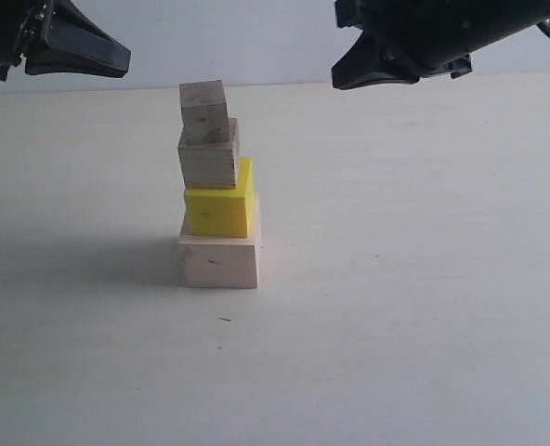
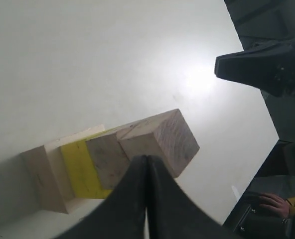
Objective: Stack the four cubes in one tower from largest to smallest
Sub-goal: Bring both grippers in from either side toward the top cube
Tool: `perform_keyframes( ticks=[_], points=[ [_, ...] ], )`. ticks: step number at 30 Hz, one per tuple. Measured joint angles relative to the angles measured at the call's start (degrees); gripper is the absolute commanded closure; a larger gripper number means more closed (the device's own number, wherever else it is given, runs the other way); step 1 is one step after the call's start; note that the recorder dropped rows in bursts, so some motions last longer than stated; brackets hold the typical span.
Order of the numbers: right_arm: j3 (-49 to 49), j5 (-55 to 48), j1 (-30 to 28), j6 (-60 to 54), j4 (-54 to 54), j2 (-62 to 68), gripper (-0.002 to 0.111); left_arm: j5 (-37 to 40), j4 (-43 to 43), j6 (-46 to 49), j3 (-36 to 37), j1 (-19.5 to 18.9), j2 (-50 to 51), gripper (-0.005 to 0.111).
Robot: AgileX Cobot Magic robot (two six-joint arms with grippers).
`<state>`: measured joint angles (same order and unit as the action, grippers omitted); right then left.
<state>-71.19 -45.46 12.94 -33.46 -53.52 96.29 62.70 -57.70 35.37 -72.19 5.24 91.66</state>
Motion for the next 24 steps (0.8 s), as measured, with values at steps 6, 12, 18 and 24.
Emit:
perform_keyframes(
  ticks=[6, 12, 18, 24],
  points=[
    [0.0, -4.86, -1.99, -4.65, -6.21, 0.27, 0.108, 1.36, 0.0, -0.29, 0.0, 0.0, 0.89, 0.107],
    [0.0, -10.58, -1.99, -9.34, -13.02, 3.51, 0.108, 2.91, -1.09, -0.52, 0.1, 0.49, 3.45, 0.107],
    [0.0, -14.88, -1.99, -12.44, -17.75, 6.41, 0.108, 2.91, -2.39, -0.52, 0.1, 3.01, 4.35, 0.107],
    [0.0, -17.31, -1.99, -13.55, -19.52, 7.69, 0.108, 2.57, -2.53, -0.52, 0.22, 3.32, 4.5, 0.107]
  ],
)
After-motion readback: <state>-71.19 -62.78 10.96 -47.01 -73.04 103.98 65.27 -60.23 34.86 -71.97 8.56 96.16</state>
